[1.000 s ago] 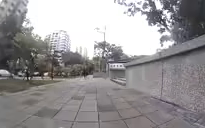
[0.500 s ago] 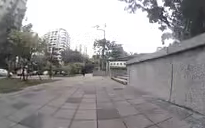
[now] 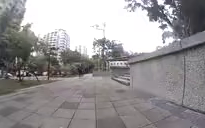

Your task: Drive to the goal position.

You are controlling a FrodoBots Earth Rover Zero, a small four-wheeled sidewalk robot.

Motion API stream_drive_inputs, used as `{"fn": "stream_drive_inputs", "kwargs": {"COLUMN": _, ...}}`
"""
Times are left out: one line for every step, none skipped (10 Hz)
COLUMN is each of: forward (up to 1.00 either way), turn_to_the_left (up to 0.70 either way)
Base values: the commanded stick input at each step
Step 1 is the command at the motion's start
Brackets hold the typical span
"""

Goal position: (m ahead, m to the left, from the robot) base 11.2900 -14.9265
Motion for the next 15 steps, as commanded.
{"fn": "stream_drive_inputs", "kwargs": {"forward": 0.70, "turn_to_the_left": 0.00}}
{"fn": "stream_drive_inputs", "kwargs": {"forward": 0.70, "turn_to_the_left": 0.00}}
{"fn": "stream_drive_inputs", "kwargs": {"forward": 0.70, "turn_to_the_left": 0.00}}
{"fn": "stream_drive_inputs", "kwargs": {"forward": 0.70, "turn_to_the_left": 0.00}}
{"fn": "stream_drive_inputs", "kwargs": {"forward": 0.70, "turn_to_the_left": 0.00}}
{"fn": "stream_drive_inputs", "kwargs": {"forward": 0.70, "turn_to_the_left": 0.00}}
{"fn": "stream_drive_inputs", "kwargs": {"forward": 0.70, "turn_to_the_left": 0.00}}
{"fn": "stream_drive_inputs", "kwargs": {"forward": 0.70, "turn_to_the_left": 0.00}}
{"fn": "stream_drive_inputs", "kwargs": {"forward": 0.70, "turn_to_the_left": 0.00}}
{"fn": "stream_drive_inputs", "kwargs": {"forward": 0.70, "turn_to_the_left": 0.00}}
{"fn": "stream_drive_inputs", "kwargs": {"forward": 0.70, "turn_to_the_left": 0.00}}
{"fn": "stream_drive_inputs", "kwargs": {"forward": 0.70, "turn_to_the_left": 0.00}}
{"fn": "stream_drive_inputs", "kwargs": {"forward": 0.70, "turn_to_the_left": 0.14}}
{"fn": "stream_drive_inputs", "kwargs": {"forward": 0.70, "turn_to_the_left": 0.14}}
{"fn": "stream_drive_inputs", "kwargs": {"forward": 0.70, "turn_to_the_left": 0.00}}
